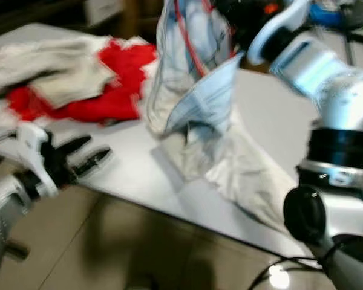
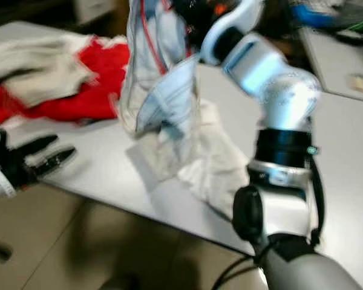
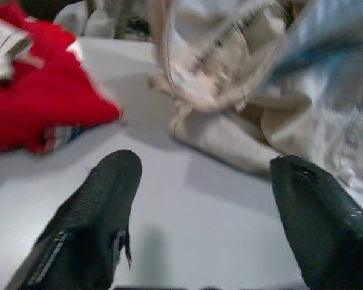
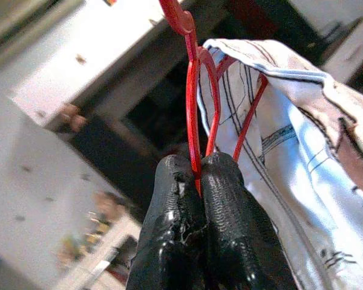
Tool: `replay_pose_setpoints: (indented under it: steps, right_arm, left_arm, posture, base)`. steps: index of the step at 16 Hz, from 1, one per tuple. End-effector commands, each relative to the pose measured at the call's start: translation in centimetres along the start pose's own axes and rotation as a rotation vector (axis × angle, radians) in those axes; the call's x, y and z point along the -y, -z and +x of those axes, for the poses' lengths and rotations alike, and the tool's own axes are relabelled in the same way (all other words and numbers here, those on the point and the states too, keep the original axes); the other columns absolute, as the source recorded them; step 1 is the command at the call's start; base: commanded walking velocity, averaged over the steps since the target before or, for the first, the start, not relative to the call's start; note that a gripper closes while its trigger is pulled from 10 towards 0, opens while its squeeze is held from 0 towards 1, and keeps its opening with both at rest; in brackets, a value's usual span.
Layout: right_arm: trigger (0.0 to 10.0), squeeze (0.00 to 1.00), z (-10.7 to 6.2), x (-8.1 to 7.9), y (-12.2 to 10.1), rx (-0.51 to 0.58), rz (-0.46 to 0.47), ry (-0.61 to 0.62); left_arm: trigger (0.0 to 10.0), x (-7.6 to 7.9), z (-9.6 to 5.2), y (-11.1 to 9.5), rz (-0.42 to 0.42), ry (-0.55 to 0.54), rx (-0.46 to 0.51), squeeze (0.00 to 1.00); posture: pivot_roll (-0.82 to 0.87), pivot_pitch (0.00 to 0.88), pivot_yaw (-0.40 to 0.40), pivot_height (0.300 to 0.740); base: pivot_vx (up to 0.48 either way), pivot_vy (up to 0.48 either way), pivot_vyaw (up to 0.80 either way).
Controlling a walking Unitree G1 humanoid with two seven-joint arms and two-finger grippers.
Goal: Hang hanger
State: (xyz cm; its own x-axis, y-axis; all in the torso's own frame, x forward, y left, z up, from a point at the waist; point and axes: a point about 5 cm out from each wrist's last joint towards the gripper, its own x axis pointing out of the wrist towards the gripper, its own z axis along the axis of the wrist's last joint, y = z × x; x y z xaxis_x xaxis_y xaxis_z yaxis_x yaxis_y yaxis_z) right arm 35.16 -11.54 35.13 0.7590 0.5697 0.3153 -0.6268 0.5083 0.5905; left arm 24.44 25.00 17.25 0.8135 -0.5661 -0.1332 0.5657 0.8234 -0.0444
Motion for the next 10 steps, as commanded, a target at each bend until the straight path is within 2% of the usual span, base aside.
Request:
replay_pose_setpoints:
  steps: [1,4,5,7,10]
  right_arm:
    - [10.0,0.00,0.2,-2.8,-1.6,0.058,-0.020,-0.121]
    - [10.0,0.00,-1.1,-3.7,-2.5,0.075,-0.007,-0.154]
    - [10.0,0.00,-2.5,-3.3,-2.2,0.070,0.020,-0.144]
    - [10.0,0.00,-3.9,-3.0,-1.3,0.056,0.053,-0.133]
    - [10.0,0.00,-5.4,-2.8,0.4,0.013,0.059,-0.106]
  left_arm:
    - [10.0,0.1,0.2,-0.2,0.021,-0.014,-0.006,1.00]
    - [10.0,1.9,1.1,-0.3,0.001,0.001,0.034,1.00]
    - [10.0,2.7,1.4,-0.6,-0.003,0.019,0.055,1.00]
    - [10.0,3.2,1.8,-0.8,0.008,0.030,0.073,1.00]
    - [10.0,3.7,2.2,-1.0,0.010,0.071,0.067,1.00]
  posture:
    - [-0.02,0.000,-0.061,0.740]
    - [-0.02,0.000,-0.058,0.740]
    - [-0.02,0.000,-0.047,0.740]
    - [-0.03,0.000,-0.033,0.740]
    - [-0.04,0.000,-0.013,0.740]
  base:
    - [0.000,0.000,0.80]
    - [0.000,0.000,0.80]
    - [0.000,0.000,0.80]
    - [0.000,0.000,0.80]
    - [0.000,0.000,0.80]
